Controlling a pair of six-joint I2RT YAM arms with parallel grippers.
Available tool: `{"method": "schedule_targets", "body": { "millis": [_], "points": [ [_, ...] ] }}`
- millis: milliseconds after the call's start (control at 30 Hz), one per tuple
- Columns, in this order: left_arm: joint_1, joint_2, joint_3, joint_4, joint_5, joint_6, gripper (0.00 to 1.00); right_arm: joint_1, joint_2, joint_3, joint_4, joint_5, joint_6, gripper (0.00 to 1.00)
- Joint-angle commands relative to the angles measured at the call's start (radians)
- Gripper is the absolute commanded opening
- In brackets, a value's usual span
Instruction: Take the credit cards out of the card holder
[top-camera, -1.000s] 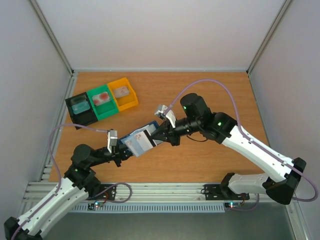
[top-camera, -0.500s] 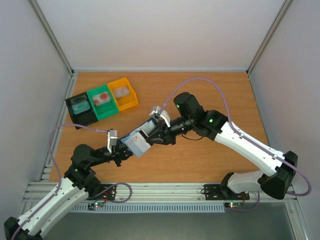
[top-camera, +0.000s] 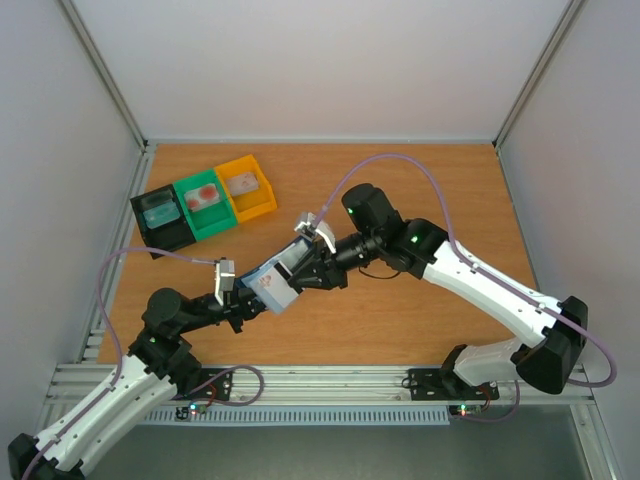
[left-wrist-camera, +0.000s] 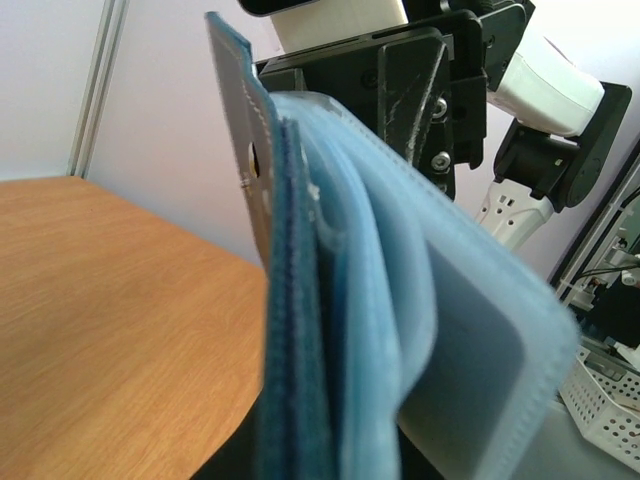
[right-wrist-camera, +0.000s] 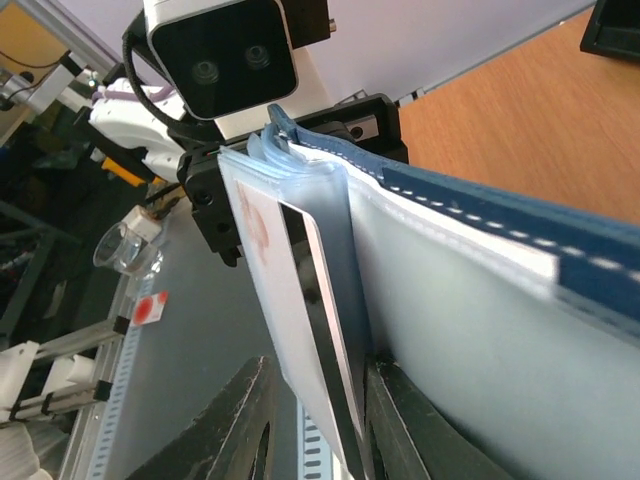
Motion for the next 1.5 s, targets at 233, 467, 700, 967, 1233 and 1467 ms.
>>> {"method": "schedule_targets", "body": {
  "millis": [233,467,700,967,1233,1467],
  "points": [
    [-0.006,-0.004,-0.002,0.074,-0.004,0.003,0.0,0.002,0.032,0.01,0.046,-0.055,0.003,0.11],
    [-0.007,-0.006,-0.002,0.07,-0.004,0.004,0.0,-0.028,-0.047,-0.027,-0.026,0.023,-0.052,0.01],
    [-0.008,-0.002,-0.002,0.075,-0.001,0.0,0.0,-0.096,-0.129,-0.046,-0.113,0.081,-0.082,0.01],
    [-0.008,0.007,0.0,0.054,-0.02,-0.01,0.0,-0.157,-0.213,-0.041,-0.195,0.204,-0.113,0.01],
    [0.001,0.323,0.07,-0.137,-0.058,-0.175,0.0,-0.17,-0.337,-0.057,-0.221,0.251,-0.096,0.01],
    [0.067,0.79,0.174,-0.166,0.026,-0.31,0.0,-0.17,-0.433,-0.122,-0.225,0.236,-0.086,0.01]
  ]
}}
